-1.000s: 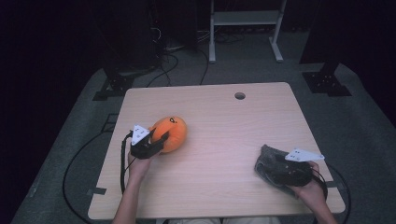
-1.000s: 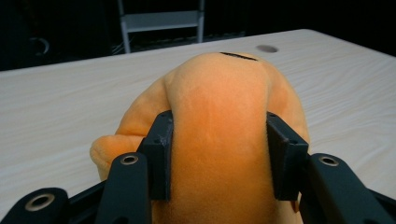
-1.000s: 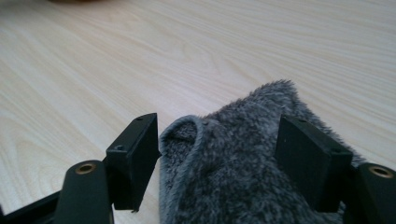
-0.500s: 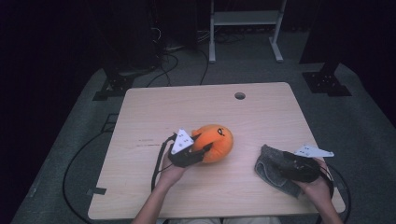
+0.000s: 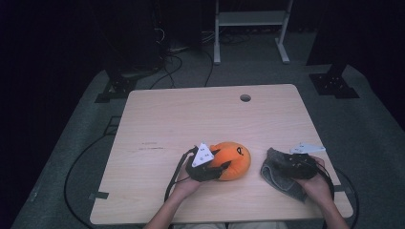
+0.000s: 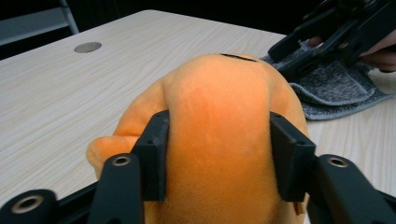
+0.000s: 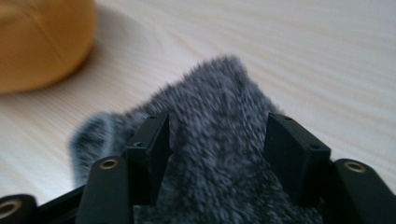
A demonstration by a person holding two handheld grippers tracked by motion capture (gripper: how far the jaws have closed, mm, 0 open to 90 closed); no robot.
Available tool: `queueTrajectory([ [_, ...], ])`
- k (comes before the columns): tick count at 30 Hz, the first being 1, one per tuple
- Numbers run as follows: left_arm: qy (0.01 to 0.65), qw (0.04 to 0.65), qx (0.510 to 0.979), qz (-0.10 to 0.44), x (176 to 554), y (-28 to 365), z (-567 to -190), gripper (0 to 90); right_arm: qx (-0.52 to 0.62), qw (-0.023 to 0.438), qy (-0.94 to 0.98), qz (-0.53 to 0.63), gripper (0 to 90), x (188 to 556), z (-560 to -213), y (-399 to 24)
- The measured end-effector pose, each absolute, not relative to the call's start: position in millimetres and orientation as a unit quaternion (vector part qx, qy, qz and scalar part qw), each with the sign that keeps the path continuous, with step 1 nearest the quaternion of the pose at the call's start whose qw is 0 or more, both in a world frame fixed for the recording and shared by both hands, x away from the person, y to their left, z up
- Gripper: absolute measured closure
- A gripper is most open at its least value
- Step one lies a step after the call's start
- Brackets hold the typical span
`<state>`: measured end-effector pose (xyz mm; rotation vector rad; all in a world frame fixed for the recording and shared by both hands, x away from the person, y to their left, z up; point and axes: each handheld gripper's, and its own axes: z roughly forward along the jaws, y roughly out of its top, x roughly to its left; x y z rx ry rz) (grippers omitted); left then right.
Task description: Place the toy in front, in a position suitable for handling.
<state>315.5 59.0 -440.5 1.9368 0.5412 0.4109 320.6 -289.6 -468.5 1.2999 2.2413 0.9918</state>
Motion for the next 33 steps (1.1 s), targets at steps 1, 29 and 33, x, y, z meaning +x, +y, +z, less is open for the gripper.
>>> queueTrajectory([
  [1, 0.226, 0.518, 0.807, 0.171, 315, 59, -440, 38.9, 0.461, 0.183, 0.794, 0.351, 41.5, 321, -468, -290],
  [29, 0.209, 0.490, 0.833, 0.148, 323, 72, -445, 45.8, 0.303, 0.138, 0.829, 0.449, 77.0, 293, -390, -209],
  [33, 0.197, 0.485, 0.838, 0.150, 321, 68, -446, 45.8, 0.304, 0.173, 0.840, 0.415, 61.0, 300, -410, -187],
])
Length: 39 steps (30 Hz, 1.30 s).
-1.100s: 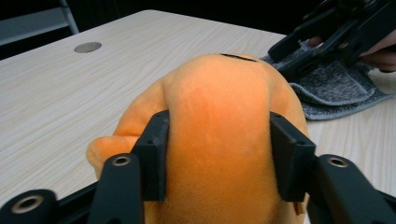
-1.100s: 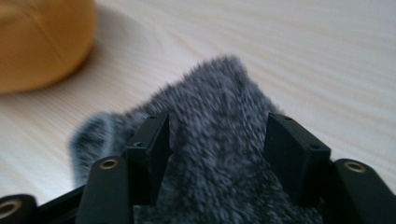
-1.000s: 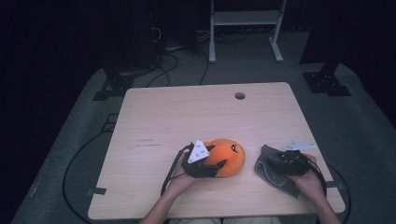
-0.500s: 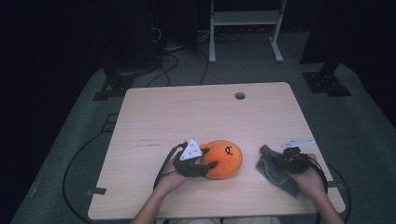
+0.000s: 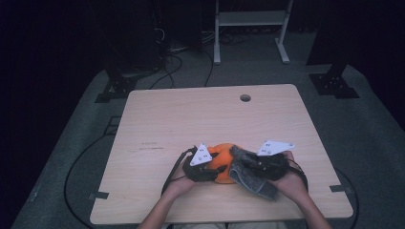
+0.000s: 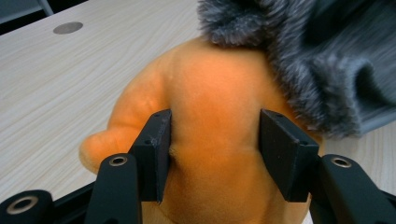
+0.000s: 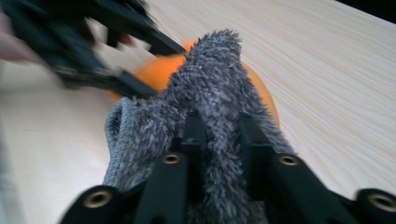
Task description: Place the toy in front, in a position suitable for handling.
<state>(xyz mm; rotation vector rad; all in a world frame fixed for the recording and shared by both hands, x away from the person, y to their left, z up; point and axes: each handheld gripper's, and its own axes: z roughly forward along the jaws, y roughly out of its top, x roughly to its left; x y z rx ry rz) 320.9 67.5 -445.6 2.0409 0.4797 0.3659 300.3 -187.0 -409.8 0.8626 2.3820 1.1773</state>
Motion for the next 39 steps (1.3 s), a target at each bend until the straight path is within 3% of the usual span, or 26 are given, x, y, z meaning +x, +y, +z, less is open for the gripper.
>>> queueTrajectory([
  [4, 0.187, 0.485, 0.841, 0.151, 320, 64, -445, 43.2, 0.300, 0.205, 0.834, 0.416, 55.2, 298, -419, -184],
  [7, 0.188, 0.482, 0.846, 0.125, 324, 69, -428, 24.7, 0.310, 0.210, 0.827, 0.418, 65.3, 297, -424, -184],
  [9, 0.193, 0.477, 0.847, 0.134, 322, 72, -424, 18.9, 0.323, 0.208, 0.824, 0.417, 68.7, 298, -426, -186],
  [11, 0.183, 0.463, 0.856, 0.137, 322, 70, -429, 21.7, 0.324, 0.205, 0.825, 0.416, 69.8, 298, -428, -186],
  [15, 0.182, 0.456, 0.859, 0.149, 322, 70, -435, 36.8, 0.324, 0.208, 0.825, 0.413, 72.2, 295, -430, -186],
  [18, 0.181, 0.453, 0.859, 0.156, 321, 69, -438, 39.9, 0.326, 0.210, 0.826, 0.410, 73.5, 297, -430, -188],
  [27, 0.195, 0.452, 0.857, 0.153, 326, 72, -441, 40.4, 0.377, 0.199, 0.815, 0.393, 75.6, 305, -434, -212],
  [33, 0.197, 0.452, 0.856, 0.155, 325, 71, -443, 40.6, 0.331, 0.212, 0.821, 0.415, 75.8, 292, -422, -186],
  [39, 0.194, 0.452, 0.857, 0.156, 325, 71, -443, 40.6, 0.377, 0.194, 0.814, 0.396, 76.0, 308, -434, -212],
])
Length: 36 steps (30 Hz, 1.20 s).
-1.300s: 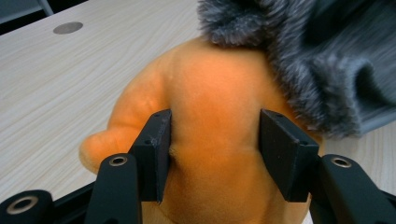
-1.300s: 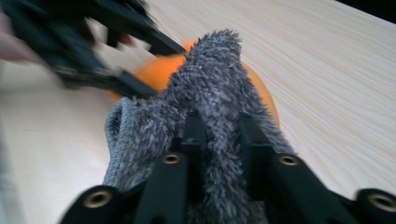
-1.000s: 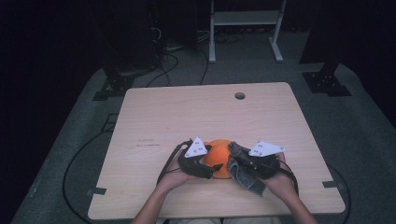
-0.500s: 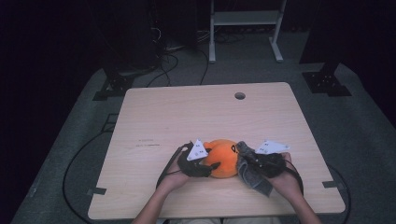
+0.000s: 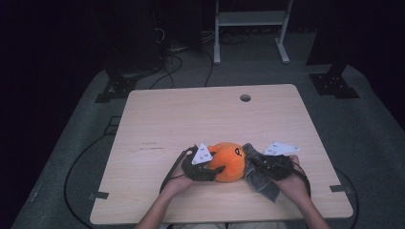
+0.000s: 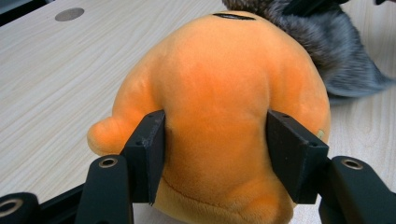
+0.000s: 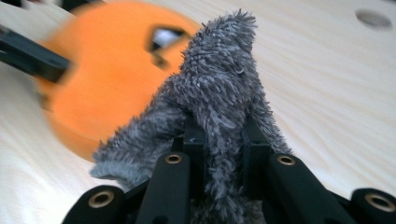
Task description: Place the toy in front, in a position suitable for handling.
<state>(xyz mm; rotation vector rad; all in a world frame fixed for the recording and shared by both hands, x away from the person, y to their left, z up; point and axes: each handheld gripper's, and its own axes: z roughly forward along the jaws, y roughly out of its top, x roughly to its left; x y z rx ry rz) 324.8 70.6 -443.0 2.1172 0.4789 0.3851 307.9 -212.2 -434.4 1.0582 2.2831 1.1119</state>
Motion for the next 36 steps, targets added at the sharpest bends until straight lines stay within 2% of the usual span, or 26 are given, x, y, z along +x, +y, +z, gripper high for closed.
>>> queueTrajectory([
  [2, 0.194, 0.452, 0.857, 0.156, 325, 71, -443, 40.5, 0.378, 0.195, 0.813, 0.397, 76.0, 308, -434, -214],
  [3, 0.194, 0.452, 0.857, 0.156, 325, 71, -443, 40.5, 0.369, 0.176, 0.811, 0.419, 76.1, 305, -426, -215],
  [8, 0.197, 0.455, 0.854, 0.156, 325, 69, -444, 40.3, 0.318, 0.154, 0.809, 0.469, 76.2, 290, -405, -198],
  [12, 0.196, 0.456, 0.854, 0.156, 324, 69, -444, 40.4, 0.307, 0.167, 0.826, 0.443, 76.2, 290, -414, -184],
  [13, 0.194, 0.458, 0.854, 0.157, 324, 69, -444, 40.4, 0.319, 0.168, 0.827, 0.431, 76.3, 297, -425, -187],
  [15, 0.194, 0.457, 0.854, 0.157, 324, 68, -444, 40.4, 0.337, 0.165, 0.822, 0.429, 76.4, 302, -427, -195],
  [17, 0.194, 0.457, 0.854, 0.154, 325, 69, -444, 40.4, 0.356, 0.185, 0.818, 0.413, 76.5, 305, -428, -203],
  [21, 0.196, 0.463, 0.852, 0.149, 327, 70, -447, 40.2, 0.357, 0.153, 0.799, 0.460, 76.6, 300, -417, -204],
  [25, 0.196, 0.466, 0.851, 0.146, 327, 71, -448, 40.4, 0.332, 0.170, 0.815, 0.444, 76.6, 298, -418, -187],
  [28, 0.193, 0.465, 0.851, 0.151, 326, 69, -448, 40.5, 0.352, 0.158, 0.810, 0.443, 76.6, 306, -426, -195],
  [36, 0.193, 0.465, 0.852, 0.146, 327, 71, -448, 40.2, 0.377, 0.167, 0.806, 0.426, 76.5, 309, -430, -206],
])
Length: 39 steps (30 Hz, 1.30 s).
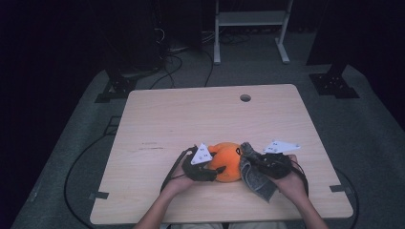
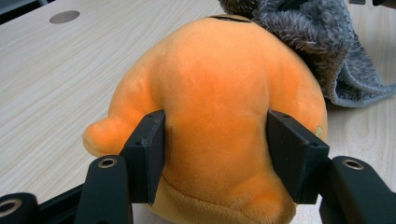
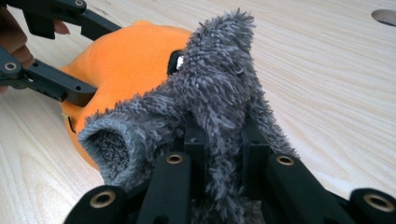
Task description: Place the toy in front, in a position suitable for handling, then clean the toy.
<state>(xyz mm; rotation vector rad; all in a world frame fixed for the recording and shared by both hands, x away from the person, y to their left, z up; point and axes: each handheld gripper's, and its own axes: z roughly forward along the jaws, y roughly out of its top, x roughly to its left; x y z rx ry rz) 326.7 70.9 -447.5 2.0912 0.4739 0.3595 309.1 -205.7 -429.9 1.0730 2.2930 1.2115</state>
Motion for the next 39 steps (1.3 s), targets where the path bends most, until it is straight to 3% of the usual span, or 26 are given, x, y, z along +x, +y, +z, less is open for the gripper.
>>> queueTrajectory([
  [13, 0.189, 0.460, 0.855, 0.146, 328, 71, -446, 39.8, 0.339, 0.176, 0.813, 0.439, 76.4, 293, -416, -191],
  [35, 0.192, 0.462, 0.854, 0.145, 326, 73, -447, 39.3, 0.345, 0.164, 0.812, 0.441, 76.2, 304, -421, -186],
  [37, 0.190, 0.466, 0.852, 0.141, 326, 73, -446, 38.5, 0.345, 0.165, 0.813, 0.440, 76.2, 304, -423, -186],
  [39, 0.194, 0.478, 0.846, 0.135, 325, 75, -435, 26.2, 0.345, 0.166, 0.815, 0.435, 76.3, 302, -425, -188],
])
